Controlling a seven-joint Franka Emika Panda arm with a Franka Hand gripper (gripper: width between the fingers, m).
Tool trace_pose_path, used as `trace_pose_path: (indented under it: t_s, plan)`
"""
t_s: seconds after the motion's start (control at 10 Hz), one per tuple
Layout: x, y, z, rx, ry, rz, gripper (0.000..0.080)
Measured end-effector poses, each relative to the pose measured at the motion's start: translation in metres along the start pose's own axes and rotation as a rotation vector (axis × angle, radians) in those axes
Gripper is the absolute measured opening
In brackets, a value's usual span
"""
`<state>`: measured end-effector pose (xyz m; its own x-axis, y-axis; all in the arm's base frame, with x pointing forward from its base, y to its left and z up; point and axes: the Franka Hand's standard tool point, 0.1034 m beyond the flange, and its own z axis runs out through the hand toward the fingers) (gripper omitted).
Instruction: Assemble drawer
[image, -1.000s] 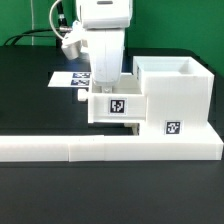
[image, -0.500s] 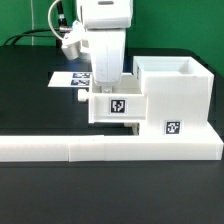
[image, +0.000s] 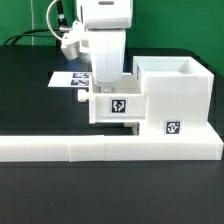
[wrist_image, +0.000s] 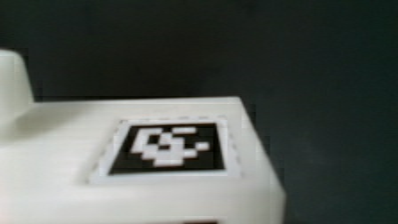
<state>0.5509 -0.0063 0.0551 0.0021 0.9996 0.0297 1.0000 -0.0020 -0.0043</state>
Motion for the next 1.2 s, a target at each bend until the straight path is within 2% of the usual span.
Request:
trace_pose_path:
  t_s: [0.2,0.3,0.5,1.1,1.2]
  plan:
    - [0.003,0.001,-0.001,-0.002,0.000,0.015,0.0042]
    - [0.010,0.002,-0.001,-0.003,0.002,0.011,0.0042]
    - [0.021,0.004,-0.001,0.009,-0.002,-0.024,0.0042]
    - [0.018,0.004,-0.002,0.009,-0.002,-0.014,0.0042]
    - [0.019,0.004,-0.003,0.016,-0.003,-0.012,0.0222]
